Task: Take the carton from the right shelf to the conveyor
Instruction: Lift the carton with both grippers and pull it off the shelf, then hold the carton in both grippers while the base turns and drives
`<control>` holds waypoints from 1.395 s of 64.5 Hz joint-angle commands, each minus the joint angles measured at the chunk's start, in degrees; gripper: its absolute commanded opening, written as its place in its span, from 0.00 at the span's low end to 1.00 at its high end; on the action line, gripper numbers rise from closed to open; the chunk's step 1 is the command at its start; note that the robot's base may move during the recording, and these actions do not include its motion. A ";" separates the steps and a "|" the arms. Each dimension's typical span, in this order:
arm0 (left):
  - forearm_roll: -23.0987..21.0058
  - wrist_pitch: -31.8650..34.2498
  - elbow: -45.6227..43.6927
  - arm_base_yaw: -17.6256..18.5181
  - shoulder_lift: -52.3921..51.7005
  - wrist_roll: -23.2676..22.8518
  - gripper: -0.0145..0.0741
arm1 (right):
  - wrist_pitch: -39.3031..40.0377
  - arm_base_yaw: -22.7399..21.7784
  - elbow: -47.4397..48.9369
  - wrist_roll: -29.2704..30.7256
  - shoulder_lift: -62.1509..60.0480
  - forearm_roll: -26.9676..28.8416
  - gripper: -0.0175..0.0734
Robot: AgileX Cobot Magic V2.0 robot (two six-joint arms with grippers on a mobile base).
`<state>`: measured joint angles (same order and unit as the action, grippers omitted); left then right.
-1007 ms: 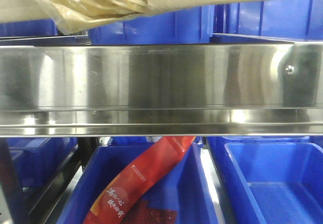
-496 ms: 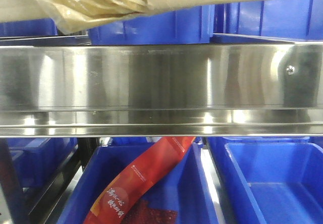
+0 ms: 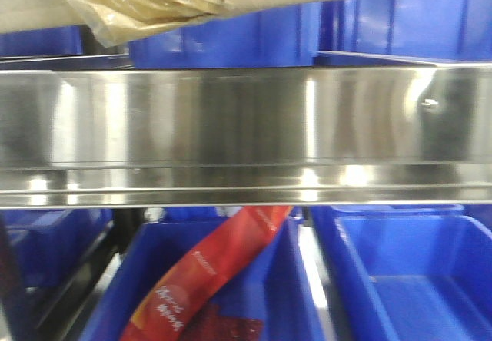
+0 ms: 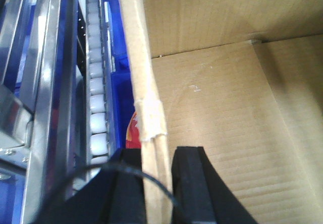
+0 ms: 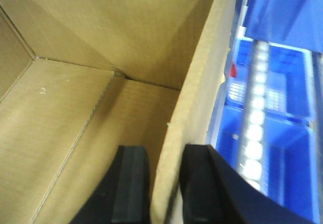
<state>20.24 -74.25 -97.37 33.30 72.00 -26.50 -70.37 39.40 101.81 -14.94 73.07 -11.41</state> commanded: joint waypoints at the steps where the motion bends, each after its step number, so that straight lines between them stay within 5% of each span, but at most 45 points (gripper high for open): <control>1: -3.09 4.28 -0.59 0.89 -0.18 0.35 0.14 | 5.20 0.78 0.37 0.85 -0.55 4.49 0.12; 90: -2.99 4.28 -0.59 0.89 0.18 0.35 0.14 | 5.31 0.78 0.37 0.85 -0.35 5.29 0.12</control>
<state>20.45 -74.25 -97.52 33.30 72.06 -26.59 -70.07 39.50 101.81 -14.93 73.19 -11.29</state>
